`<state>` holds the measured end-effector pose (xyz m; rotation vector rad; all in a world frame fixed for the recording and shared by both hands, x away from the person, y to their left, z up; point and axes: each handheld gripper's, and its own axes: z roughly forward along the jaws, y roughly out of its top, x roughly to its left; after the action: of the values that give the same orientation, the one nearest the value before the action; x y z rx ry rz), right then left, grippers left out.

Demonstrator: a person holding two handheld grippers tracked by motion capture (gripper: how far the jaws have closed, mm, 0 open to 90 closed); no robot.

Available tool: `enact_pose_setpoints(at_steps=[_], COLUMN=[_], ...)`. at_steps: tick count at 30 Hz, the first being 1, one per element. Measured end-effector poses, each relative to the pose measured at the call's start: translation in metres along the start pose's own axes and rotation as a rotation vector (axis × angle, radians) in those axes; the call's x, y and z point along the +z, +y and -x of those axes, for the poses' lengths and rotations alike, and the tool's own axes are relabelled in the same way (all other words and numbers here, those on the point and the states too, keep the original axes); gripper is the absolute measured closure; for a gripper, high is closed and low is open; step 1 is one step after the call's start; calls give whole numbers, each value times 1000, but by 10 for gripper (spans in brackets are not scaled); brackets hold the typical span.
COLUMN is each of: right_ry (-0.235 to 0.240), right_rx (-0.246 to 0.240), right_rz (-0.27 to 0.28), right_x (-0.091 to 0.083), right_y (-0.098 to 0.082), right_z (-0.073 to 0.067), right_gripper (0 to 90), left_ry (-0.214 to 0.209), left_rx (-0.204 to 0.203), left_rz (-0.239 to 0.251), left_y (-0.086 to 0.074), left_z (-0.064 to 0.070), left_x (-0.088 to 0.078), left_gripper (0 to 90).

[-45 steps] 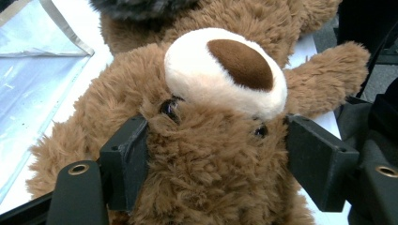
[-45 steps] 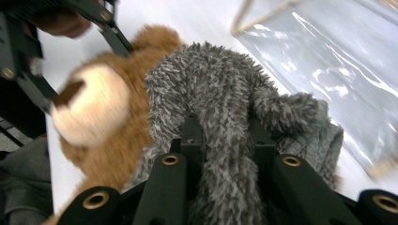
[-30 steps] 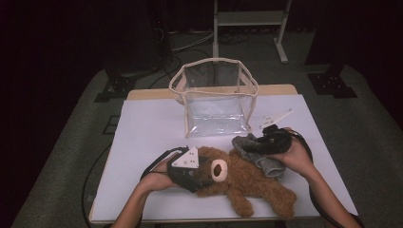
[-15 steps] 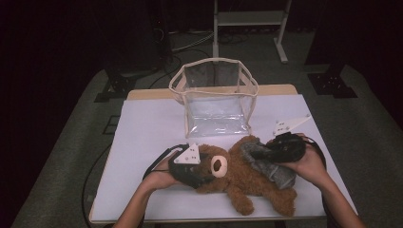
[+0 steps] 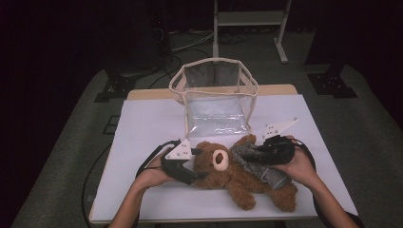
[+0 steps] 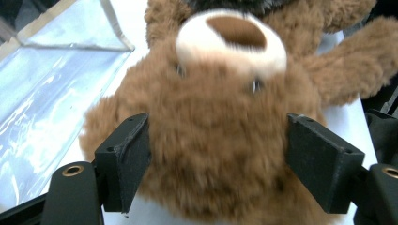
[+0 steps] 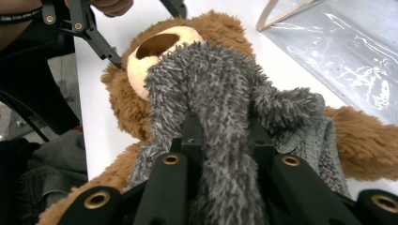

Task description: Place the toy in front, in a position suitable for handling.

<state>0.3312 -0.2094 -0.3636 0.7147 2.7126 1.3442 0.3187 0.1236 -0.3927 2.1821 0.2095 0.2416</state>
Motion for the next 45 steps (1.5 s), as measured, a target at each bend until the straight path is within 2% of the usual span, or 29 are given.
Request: enact_pose_setpoints(at_steps=[2,4,8,14,17,19,22,25,28,31,33,37,39,45], right_ry=[-2,4,-4,10,26,32,33,29,37,43,55,83,106,131], right_rx=[9,15,0,-33,-56,-67,-64,-41,-18,-29,-41,-61,-55,-38], right_rz=[2,4,-10,-23,-26,-22,-22,-35,-36,-29,-25,-48,-64,-144], right_x=[-1,-1,0,2,9,12,12,9,5,4,7,26,40,83], right_y=[0,0,4,19,29,35,35,26,20,27,35,55,63,73], right_z=[4,5,2,-5,-12,-15,-13,-8,-3,-4,-6,-5,-2,5], right_gripper=[740,740,740,742,742,741,741,741,740,740,740,740,740,739], left_ry=[-3,-19,-35,-60,-69,-61,-44,-24,-35,-48,-56,-57,-67,-80], left_rx=[-18,-28,-51,-52,-22,-19,-30,-44,-39,-37,-19,22,32,74], left_rz=[-7,-7,3,21,2,-5,5,46,43,41,32,10,14,-20], left_y=[-4,-8,-10,-4,3,4,3,4,4,5,6,6,7,8], left_z=[-2,-3,-1,7,15,17,13,9,10,14,16,20,23,29], left_x=[1,6,14,23,32,34,29,24,28,31,31,32,32,32], left_gripper=[258,306,333,345,344,338,333,344,356,357,357,357,358,360])
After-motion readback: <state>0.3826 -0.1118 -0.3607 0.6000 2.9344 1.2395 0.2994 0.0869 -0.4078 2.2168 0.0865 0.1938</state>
